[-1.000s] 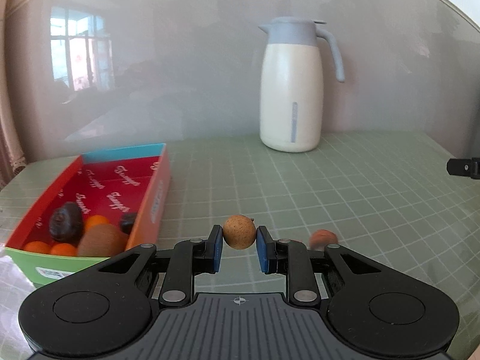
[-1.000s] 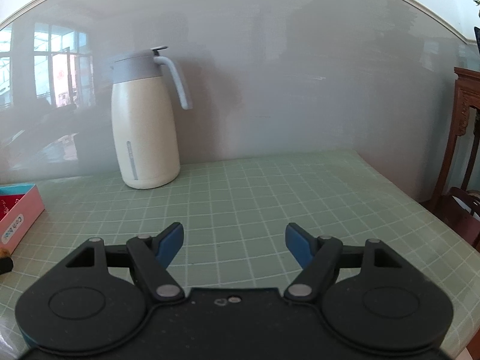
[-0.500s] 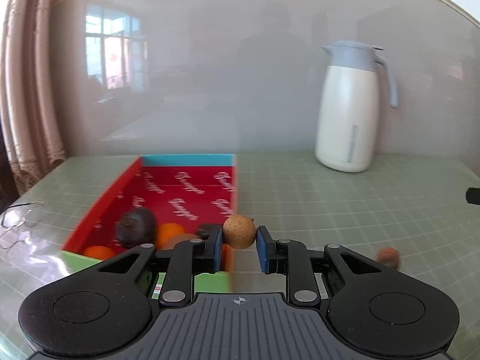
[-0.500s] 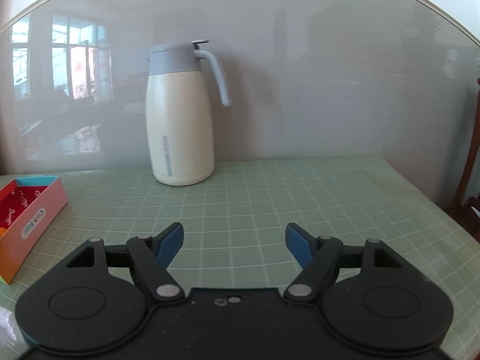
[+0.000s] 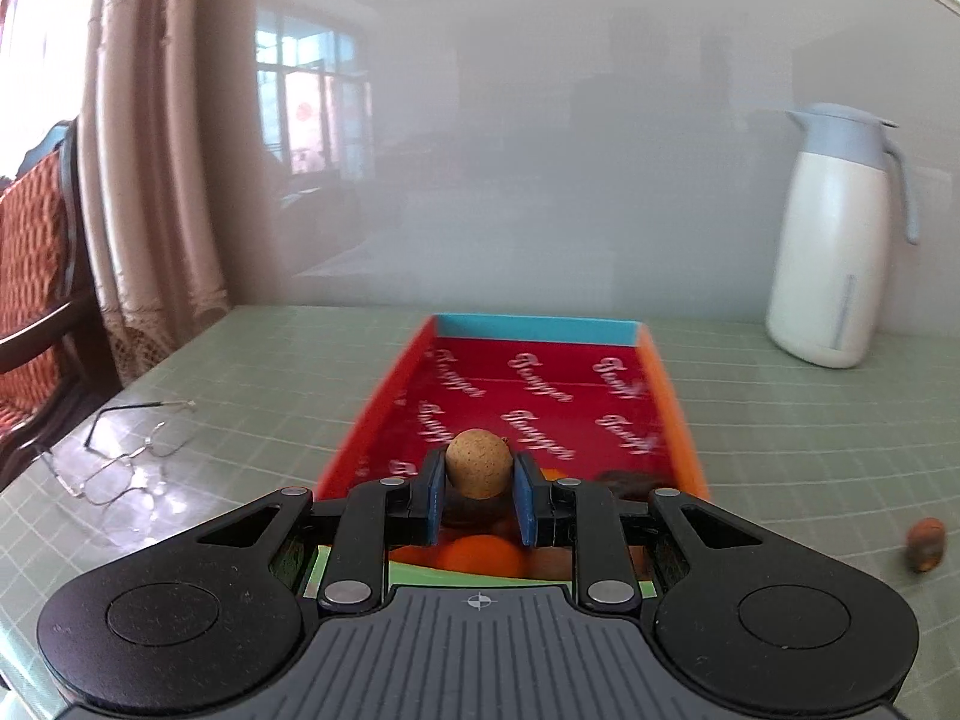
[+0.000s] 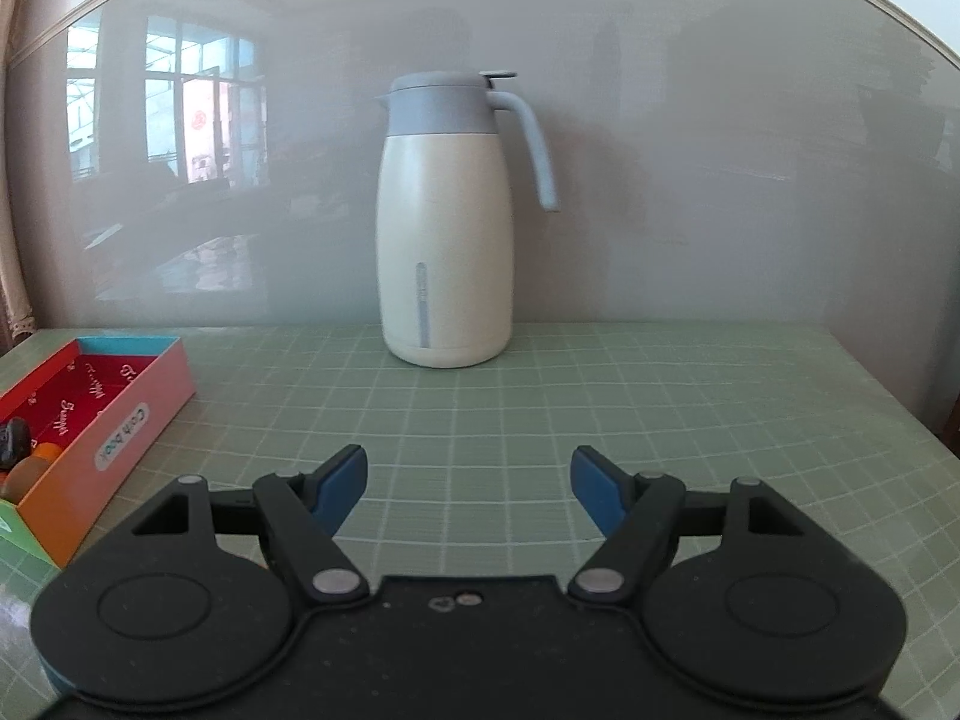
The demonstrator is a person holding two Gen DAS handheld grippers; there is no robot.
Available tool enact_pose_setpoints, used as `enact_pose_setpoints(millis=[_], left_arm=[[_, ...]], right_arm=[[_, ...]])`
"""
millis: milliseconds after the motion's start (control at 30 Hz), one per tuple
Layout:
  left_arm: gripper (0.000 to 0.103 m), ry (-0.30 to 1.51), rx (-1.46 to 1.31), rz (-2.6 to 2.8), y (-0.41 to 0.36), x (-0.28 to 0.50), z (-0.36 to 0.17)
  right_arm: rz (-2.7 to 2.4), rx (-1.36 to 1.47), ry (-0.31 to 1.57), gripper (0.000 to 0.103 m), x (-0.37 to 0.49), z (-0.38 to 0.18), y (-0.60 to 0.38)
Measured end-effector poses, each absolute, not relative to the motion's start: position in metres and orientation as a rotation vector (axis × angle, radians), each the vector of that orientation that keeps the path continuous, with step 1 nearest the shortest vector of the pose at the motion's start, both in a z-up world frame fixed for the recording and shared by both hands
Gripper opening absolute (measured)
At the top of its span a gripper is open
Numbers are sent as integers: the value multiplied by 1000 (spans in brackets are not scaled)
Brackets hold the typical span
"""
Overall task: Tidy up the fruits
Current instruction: 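Carry the light nut with the left gripper into the box and release, then reach the right gripper to the brown nut and close on it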
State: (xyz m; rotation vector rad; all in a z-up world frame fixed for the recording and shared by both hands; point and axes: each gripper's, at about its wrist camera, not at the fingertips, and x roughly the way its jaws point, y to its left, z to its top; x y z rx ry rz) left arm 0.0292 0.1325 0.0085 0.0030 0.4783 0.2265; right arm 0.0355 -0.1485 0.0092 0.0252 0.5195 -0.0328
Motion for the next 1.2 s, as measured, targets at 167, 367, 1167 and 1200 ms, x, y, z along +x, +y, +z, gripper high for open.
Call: enact_pose_setpoints(millis=[167,367,1167,1200], left_arm=[[24,490,-15,250,150,35,2],[24,500,-39,257,162,43,-3],[89,440,12,279,143,31,2],[89,439,16,276,142,30,3]], right_arm=[[-20,11,531,75,39,6,-137],[-18,-9,540,75,39,2,-130],[-46,-28,548,75,34,-1,-147],[-47,-28,547,75,34,-1,-149]])
